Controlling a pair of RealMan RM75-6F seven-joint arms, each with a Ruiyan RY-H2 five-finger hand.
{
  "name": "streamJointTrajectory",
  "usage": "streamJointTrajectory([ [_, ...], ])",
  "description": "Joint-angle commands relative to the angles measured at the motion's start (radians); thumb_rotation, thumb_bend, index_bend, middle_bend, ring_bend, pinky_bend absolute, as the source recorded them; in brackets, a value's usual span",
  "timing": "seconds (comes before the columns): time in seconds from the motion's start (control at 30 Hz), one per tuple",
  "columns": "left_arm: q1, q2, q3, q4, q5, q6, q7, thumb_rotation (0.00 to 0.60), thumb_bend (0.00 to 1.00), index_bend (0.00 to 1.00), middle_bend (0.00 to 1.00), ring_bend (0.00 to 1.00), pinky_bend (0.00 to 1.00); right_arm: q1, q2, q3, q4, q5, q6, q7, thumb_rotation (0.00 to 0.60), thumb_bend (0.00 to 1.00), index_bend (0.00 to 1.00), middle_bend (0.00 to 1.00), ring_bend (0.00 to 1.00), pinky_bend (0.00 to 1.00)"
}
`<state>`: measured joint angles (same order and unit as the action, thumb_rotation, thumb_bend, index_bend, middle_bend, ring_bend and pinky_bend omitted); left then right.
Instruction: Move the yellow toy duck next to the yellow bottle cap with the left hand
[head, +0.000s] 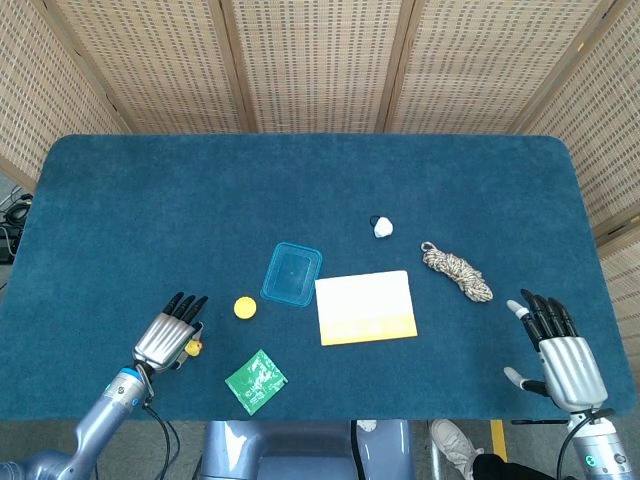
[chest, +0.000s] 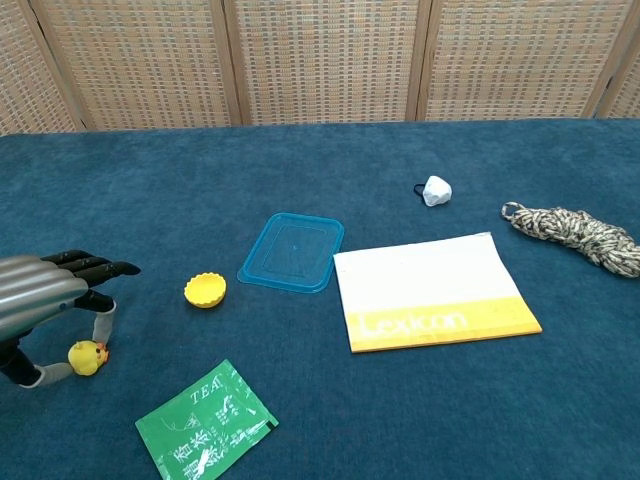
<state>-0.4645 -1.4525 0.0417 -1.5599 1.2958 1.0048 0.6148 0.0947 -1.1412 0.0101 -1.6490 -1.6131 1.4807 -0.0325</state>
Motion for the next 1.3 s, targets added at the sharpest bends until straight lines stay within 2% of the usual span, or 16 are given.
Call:
streamJointTrajectory([
  [0.03, -0.001, 0.006, -0.003, -0.008, 0.012, 0.011, -0.019, 0.600, 0.34, 0.50, 0.00, 0.00, 0.00, 0.000, 0.000, 0.001, 0.000, 0.001, 0.001, 0.002, 0.600, 0.00, 0.11, 0.00, 0.00, 0.00],
  [0.4, -0.033, 0.071, -0.044, -0.090, 0.007, 0.022, -0.017, 0.600, 0.34, 0.50, 0.00, 0.00, 0.00, -0.001, 0.003, 0.001, -0.001, 0.002, 0.002, 0.008, 0.600, 0.00, 0.11, 0.00, 0.00, 0.00],
  [0.57, -0.083, 0.084, -0.093, -0.125, -0.050, -0.011, 0.021, 0.600, 0.35, 0.50, 0.00, 0.00, 0.00, 0.003, 0.004, -0.001, -0.002, 0.002, -0.006, 0.016, 0.600, 0.00, 0.11, 0.00, 0.00, 0.00],
  [0.87, -0.206, 0.016, -0.172, -0.110, -0.242, -0.081, 0.153, 0.600, 0.34, 0.50, 0.00, 0.00, 0.00, 0.007, 0.013, 0.002, 0.003, 0.010, -0.014, 0.056, 0.600, 0.00, 0.11, 0.00, 0.00, 0.00],
  [1.03, -0.271, -0.047, -0.179, -0.092, -0.359, -0.087, 0.237, 0.600, 0.34, 0.50, 0.00, 0.00, 0.00, 0.009, 0.021, 0.005, 0.006, 0.019, -0.019, 0.087, 0.600, 0.00, 0.10, 0.00, 0.00, 0.00],
  [1.3, -0.323, -0.096, -0.178, -0.072, -0.447, -0.061, 0.269, 0.600, 0.34, 0.50, 0.00, 0.00, 0.00, 0.008, 0.025, 0.001, 0.008, 0.010, -0.014, 0.104, 0.600, 0.00, 0.11, 0.00, 0.00, 0.00],
])
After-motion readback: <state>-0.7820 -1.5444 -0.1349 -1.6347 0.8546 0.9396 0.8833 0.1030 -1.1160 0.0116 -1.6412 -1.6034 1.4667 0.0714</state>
